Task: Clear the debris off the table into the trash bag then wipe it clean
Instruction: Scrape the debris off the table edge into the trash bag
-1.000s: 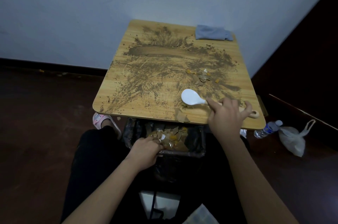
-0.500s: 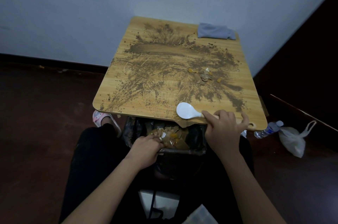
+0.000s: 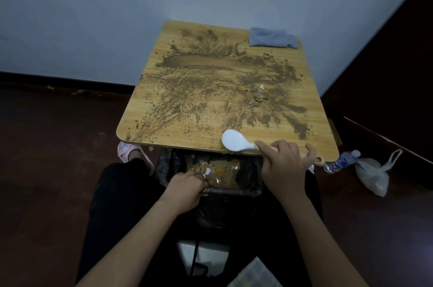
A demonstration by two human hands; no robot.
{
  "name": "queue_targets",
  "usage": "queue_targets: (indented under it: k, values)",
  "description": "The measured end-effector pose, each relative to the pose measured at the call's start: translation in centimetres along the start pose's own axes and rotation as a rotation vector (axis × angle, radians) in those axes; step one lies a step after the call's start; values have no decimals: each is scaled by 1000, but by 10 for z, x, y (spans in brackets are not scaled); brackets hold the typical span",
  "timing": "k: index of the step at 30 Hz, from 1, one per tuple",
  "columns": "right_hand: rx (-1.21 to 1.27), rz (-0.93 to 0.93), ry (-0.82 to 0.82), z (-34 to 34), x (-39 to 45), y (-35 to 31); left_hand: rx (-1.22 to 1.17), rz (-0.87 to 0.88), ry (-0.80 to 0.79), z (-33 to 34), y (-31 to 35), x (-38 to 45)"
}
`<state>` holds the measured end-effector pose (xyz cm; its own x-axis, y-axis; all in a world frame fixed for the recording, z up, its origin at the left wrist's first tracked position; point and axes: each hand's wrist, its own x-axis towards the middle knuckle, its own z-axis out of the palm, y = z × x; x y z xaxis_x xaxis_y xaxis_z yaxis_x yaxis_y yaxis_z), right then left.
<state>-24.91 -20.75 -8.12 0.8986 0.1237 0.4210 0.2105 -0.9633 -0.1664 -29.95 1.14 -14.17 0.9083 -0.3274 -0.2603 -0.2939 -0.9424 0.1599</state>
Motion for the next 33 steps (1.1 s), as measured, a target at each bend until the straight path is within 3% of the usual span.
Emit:
queue_targets:
  k: [13, 22, 29, 33]
  values:
    - [-37, 225, -154, 23, 96, 16, -2, 6, -32, -6, 2, 3]
    - [-317, 434, -332, 50, 186, 42, 8, 13, -40, 1, 1, 11]
    - [-419, 376, -394, 59, 198, 40, 26, 19, -71, -1, 3, 12]
    - [-408, 212, -382, 49, 178, 36, 25, 15, -87, 0, 2, 13]
